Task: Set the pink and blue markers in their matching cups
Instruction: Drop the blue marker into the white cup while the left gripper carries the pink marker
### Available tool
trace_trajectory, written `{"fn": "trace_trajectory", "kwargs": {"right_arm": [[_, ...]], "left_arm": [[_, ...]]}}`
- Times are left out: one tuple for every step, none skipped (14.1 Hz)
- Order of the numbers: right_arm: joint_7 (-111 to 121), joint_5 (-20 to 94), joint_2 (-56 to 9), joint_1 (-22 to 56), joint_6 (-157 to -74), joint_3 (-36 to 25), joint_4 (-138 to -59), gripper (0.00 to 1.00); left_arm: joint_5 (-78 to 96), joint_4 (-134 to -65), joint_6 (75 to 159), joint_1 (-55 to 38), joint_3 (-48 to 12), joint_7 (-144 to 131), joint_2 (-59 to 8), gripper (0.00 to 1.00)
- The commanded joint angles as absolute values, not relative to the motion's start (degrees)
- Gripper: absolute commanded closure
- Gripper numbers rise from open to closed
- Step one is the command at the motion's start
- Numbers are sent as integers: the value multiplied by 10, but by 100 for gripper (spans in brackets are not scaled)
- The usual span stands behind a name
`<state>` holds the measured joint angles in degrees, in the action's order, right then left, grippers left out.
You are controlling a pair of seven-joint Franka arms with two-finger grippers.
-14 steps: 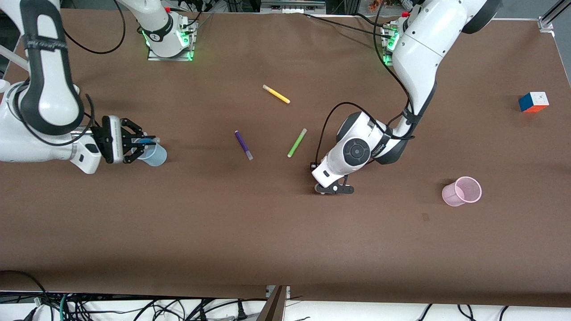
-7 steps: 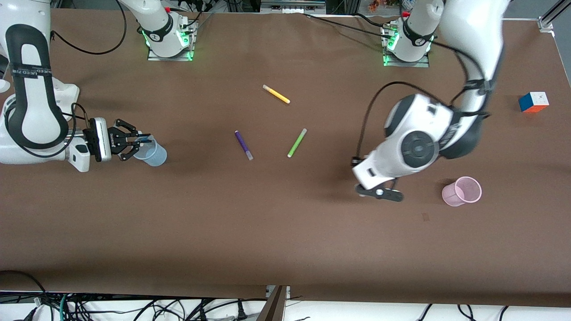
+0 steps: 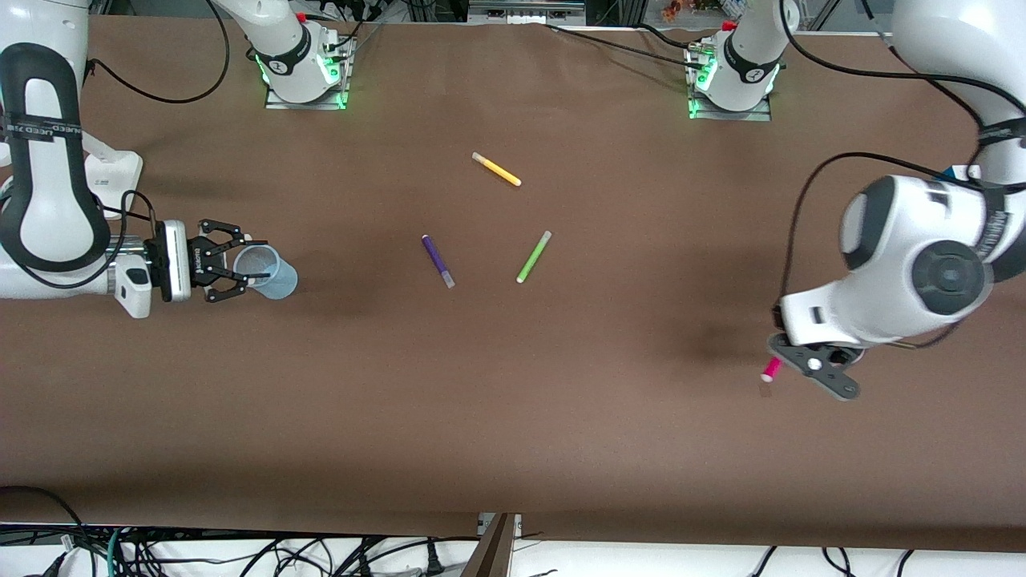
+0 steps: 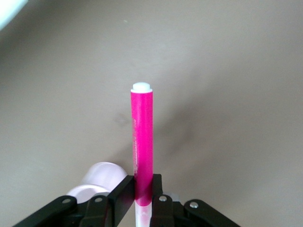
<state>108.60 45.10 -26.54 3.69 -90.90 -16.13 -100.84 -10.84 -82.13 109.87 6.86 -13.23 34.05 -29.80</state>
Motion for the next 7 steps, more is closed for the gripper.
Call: {"fn": "trace_trajectory", "kwargs": {"right_arm": [[925, 454, -269, 33, -869, -158, -943, 0], [835, 427, -269, 36, -854, -157, -913, 0], [746, 392, -270, 40, -853, -154, -884, 0], [651, 353, -265, 42, -856, -146, -862, 0], [563, 313, -263, 50, -853, -139, -845, 0], [499, 288, -263, 61, -853, -138, -826, 0], [444, 262, -264, 71, -853, -138, -814, 0]], "left_arm": [[-104, -864, 1182, 134, -147, 493, -291, 100], [-67, -878, 1212, 161, -155, 553, -293, 100], [-22, -893, 1234, 183, -156, 604, -296, 100], [17, -911, 1257, 202, -156, 658, -301, 100], [49, -927, 1282, 214, -156, 712, -305, 100], [69, -936, 1292, 221, -156, 754, -311, 100], [82, -940, 1293, 231, -156, 772, -316, 100]]}}
